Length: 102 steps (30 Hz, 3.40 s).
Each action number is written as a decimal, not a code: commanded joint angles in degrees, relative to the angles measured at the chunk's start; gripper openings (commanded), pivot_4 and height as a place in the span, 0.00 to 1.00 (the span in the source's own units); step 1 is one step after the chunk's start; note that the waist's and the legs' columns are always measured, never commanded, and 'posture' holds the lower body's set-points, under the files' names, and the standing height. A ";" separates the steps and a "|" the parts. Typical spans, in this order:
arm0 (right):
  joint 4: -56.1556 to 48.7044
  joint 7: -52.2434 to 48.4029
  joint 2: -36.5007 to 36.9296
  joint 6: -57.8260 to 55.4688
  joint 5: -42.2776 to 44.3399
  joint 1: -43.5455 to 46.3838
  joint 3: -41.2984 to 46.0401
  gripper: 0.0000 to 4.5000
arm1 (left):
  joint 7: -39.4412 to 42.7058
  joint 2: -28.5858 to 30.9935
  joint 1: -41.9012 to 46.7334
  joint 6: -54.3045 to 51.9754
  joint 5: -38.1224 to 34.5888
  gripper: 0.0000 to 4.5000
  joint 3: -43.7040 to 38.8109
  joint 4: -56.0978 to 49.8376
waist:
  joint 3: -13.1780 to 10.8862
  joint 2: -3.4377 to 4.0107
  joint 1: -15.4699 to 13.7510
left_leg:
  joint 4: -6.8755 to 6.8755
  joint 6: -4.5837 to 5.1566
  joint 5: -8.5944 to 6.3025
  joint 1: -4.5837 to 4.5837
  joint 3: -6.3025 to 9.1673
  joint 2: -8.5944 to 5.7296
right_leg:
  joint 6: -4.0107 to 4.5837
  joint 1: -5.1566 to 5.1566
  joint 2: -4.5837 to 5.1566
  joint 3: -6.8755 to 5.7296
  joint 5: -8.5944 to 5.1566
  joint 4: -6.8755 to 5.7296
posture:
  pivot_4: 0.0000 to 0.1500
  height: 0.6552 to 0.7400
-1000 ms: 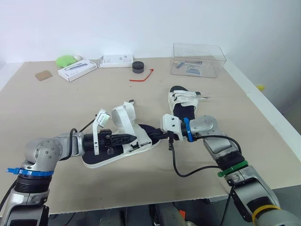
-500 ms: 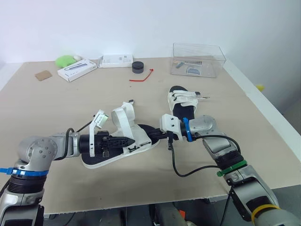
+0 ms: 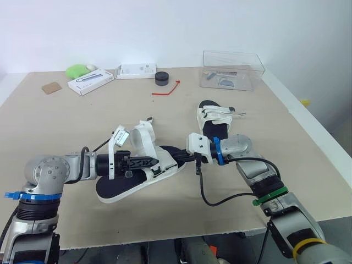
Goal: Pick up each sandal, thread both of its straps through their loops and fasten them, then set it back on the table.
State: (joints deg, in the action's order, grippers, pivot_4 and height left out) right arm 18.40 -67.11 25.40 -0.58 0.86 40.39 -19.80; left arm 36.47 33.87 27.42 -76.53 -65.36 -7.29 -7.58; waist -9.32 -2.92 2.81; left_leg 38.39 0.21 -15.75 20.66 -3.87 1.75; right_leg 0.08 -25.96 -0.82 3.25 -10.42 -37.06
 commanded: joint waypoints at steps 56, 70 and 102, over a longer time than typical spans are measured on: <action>-0.83 -0.84 0.74 -0.86 -1.24 -1.55 -1.32 0.00 | -5.12 -0.57 -5.57 0.20 -4.17 0.06 -0.59 -11.88 | -0.01 -0.01 -0.01 | 0.00 -0.22 -0.09 0.00 0.07 -0.02 | -0.05 0.04 0.06 -0.03 -0.16 0.01 | 1.00 1.00; -0.65 -0.95 0.76 -0.85 -1.34 -1.49 -1.41 0.00 | -7.16 0.29 -0.98 7.61 -2.60 0.80 -4.33 -11.27 | -0.01 -0.01 -0.04 | -0.01 -0.25 -0.12 0.00 0.10 -0.03 | -0.04 0.06 0.05 -0.08 -0.20 0.01 | 1.00 1.00; -11.63 -1.43 5.06 -11.88 -1.28 -7.15 -2.06 0.00 | -1.40 1.77 -8.43 9.80 1.86 0.00 3.93 -15.96 | 0.00 -0.01 -0.16 | 0.00 -0.29 -0.37 0.05 0.15 -0.04 | -0.18 0.07 0.18 -0.11 -0.51 0.02 | 1.00 1.00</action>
State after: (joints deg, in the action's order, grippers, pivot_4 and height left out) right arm 5.65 -67.97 29.17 -10.59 0.99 35.08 -19.81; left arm 33.55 34.79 19.51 -67.18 -63.66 -3.63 -21.30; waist -9.32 -2.93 2.64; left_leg 38.39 -0.05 -16.15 20.69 -3.72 1.72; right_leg -0.09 -25.88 -0.65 3.14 -10.96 -37.05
